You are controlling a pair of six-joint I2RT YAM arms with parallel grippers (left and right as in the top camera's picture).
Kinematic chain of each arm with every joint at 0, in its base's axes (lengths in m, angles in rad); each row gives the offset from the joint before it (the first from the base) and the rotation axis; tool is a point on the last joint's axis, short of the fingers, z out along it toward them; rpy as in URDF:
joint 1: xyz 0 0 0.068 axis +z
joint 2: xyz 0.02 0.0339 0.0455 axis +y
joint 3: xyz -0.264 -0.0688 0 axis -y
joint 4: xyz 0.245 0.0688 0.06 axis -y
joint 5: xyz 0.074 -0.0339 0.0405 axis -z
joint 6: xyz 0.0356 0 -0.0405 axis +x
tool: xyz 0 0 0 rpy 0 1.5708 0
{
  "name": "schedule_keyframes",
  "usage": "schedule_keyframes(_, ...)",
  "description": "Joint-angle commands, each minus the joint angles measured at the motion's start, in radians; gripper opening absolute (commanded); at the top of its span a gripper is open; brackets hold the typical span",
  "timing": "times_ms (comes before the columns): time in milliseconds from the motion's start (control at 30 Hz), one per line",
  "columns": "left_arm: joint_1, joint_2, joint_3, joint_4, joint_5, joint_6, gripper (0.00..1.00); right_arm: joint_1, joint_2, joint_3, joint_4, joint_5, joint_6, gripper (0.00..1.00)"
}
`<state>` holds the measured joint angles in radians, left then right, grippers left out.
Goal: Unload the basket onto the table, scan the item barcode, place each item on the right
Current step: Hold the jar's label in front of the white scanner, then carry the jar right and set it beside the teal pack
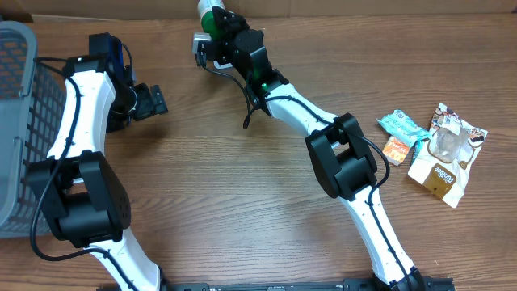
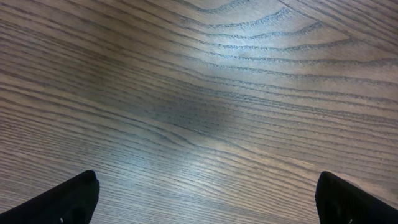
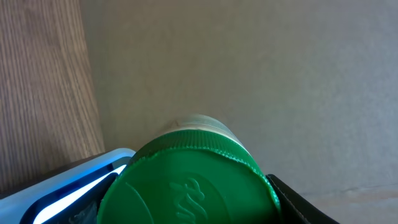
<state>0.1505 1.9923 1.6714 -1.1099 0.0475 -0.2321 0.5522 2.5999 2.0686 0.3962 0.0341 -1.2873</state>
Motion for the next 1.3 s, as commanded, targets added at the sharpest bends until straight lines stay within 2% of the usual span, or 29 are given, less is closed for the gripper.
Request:
schedule_keyframes(0, 0.0, -0.006, 0.012, 0.0, -0.006, 0.008, 1.0, -0.003, -0.063, 0.025, -0.006, 0.016, -0.003, 0.37)
schedule_keyframes(133, 0.0, -0.006, 0.012, 0.0, -0.006, 0.008, 1.0, -0.012, -0.134, 0.025, -0.072, 0.017, 0.016, 0.37)
schedule_keyframes(267, 0.0, -0.006, 0.012, 0.0, -0.006, 0.008, 1.0, -0.033, -0.24, 0.025, -0.143, 0.08, 0.278, 0.38)
schedule_keyframes(400, 0.0, -0.006, 0.012, 0.0, -0.006, 0.008, 1.0, -0.058, -0.354, 0.025, -0.258, 0.132, 0.458, 0.44)
schedule_keyframes(500, 0.0, -0.006, 0.012, 0.0, -0.006, 0.008, 1.0, -0.073, -0.441, 0.025, -0.419, 0.133, 0.616, 0.45)
schedule_keyframes(733, 0.0, -0.006, 0.012, 0.0, -0.006, 0.008, 0.99, -0.102, -0.57, 0.025, -0.986, 0.129, 1.111, 0.44)
schedule_keyframes(833, 0.0, -0.006, 0.012, 0.0, -0.006, 0.008, 0.99, -0.114, -0.572, 0.025, -1.246, 0.13, 1.247, 0.43)
schedule_keyframes(967, 0.0, -0.006, 0.012, 0.0, -0.006, 0.008, 1.0, -0.136, -0.542, 0.025, -1.543, 0.13, 1.387, 0.34)
schedule_keyframes(1133, 0.0, -0.006, 0.012, 0.0, -0.006, 0.008, 1.0, -0.195, -0.493, 0.024, -1.778, 0.13, 1.577, 0.34)
schedule_keyframes(1267, 0.0, -0.006, 0.012, 0.0, -0.006, 0.008, 0.99, -0.263, -0.482, -0.028, -1.809, 0.13, 1.69, 0.33)
